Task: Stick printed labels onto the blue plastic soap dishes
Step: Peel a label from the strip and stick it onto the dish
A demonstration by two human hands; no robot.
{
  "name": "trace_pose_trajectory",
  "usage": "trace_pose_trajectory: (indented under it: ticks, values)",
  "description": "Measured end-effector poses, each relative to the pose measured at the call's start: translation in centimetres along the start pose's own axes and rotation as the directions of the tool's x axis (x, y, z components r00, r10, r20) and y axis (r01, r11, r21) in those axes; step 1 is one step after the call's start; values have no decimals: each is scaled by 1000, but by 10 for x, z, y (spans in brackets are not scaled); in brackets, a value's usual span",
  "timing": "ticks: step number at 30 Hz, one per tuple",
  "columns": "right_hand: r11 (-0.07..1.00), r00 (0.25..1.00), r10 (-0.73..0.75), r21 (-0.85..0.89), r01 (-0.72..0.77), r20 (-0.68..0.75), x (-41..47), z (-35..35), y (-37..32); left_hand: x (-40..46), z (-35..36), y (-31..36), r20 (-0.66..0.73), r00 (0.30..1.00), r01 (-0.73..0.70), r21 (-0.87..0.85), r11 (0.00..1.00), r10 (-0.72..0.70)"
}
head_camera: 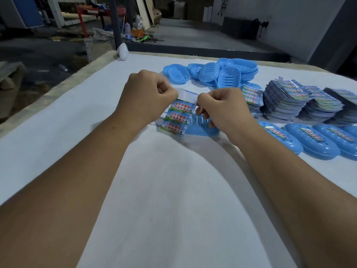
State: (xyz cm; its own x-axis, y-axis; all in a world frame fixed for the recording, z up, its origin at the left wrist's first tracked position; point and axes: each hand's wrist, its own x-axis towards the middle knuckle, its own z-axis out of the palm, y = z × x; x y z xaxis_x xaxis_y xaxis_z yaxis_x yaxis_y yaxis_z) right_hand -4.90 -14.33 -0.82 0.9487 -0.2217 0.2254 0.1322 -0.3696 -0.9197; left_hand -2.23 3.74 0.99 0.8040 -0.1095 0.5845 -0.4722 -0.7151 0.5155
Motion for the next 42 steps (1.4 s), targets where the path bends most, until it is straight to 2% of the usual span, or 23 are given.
trace_pose_trajectory:
  ticks: [8,18,21,24,26,32,34,37,39,42]
  values:
    - [995,995,94,-23,-95,-43,3,-2,-1,7,-5,-11,-92,991,110,91,990,-102]
    - [992,996,82,-92,-86,-41,1,-2,-2,9,-12,-16,-190,963,213,100,972,-191]
    - [995,1000,-3,-95,4,17,-4,4,-7,8,-12,-13,-228,962,167,58,984,-149]
    - [998,992,-62,-19,64,109,-8,14,-12,7,-13,-9,-283,957,69,0,998,-66]
    - [997,988,-73,-28,78,139,-9,22,-14,7,-12,-7,-312,950,-7,-10,1000,3]
    - [983,993,-61,-167,78,105,-6,33,-11,5,-6,-4,-251,960,-119,42,992,126]
    - [997,999,-8,-70,12,50,-4,27,-12,4,-4,-4,-230,959,-157,51,986,164]
    - [963,992,122,236,-127,34,2,15,-16,2,-1,-3,-190,956,-215,68,974,224]
    - [900,976,201,377,-220,88,5,7,-16,1,0,-2,-157,946,-273,90,958,284]
    - [847,951,238,437,-303,199,7,-3,-14,-2,2,1,-116,914,-370,150,917,388]
